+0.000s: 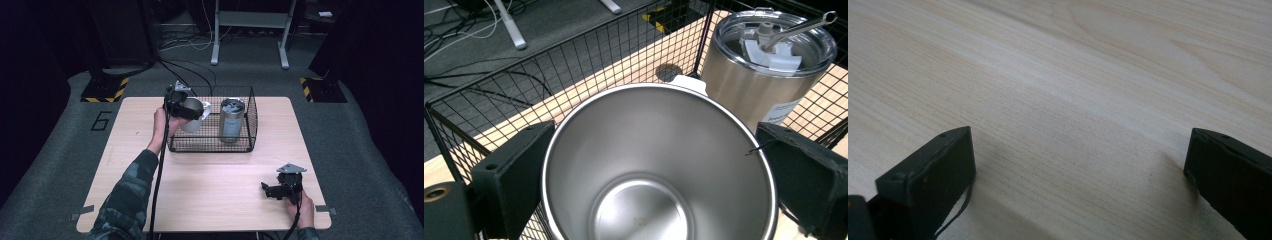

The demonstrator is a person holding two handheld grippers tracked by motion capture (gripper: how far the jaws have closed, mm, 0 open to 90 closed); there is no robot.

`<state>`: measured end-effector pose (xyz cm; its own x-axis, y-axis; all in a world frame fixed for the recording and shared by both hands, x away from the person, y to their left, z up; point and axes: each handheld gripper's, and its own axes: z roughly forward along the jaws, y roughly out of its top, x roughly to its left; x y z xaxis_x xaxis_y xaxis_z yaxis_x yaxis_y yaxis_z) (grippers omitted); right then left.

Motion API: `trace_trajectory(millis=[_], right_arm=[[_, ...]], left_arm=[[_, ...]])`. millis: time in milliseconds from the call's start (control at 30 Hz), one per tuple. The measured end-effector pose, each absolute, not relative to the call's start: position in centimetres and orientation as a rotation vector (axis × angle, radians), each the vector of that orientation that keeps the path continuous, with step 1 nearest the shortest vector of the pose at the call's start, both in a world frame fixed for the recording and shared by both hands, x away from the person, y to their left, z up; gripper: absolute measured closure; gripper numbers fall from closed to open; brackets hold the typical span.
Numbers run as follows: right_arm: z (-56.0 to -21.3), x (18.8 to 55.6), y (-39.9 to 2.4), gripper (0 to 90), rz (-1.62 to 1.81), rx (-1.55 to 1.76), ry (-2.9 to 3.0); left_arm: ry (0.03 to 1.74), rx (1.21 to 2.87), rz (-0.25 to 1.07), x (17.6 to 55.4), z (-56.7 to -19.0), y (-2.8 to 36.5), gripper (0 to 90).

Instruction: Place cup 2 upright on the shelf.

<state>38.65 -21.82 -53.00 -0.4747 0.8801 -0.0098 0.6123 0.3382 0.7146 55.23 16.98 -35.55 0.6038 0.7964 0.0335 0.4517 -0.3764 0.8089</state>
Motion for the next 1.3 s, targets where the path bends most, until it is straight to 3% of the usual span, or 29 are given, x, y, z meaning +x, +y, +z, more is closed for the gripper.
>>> trace_trajectory(millis=[1300], right_arm=[[-53.0,38.6,-21.8,0.0,0.923,1.314,2.213]], left_arm=[[1.040,2.116,0.464,58.0,-38.1,15.0,6.0]])
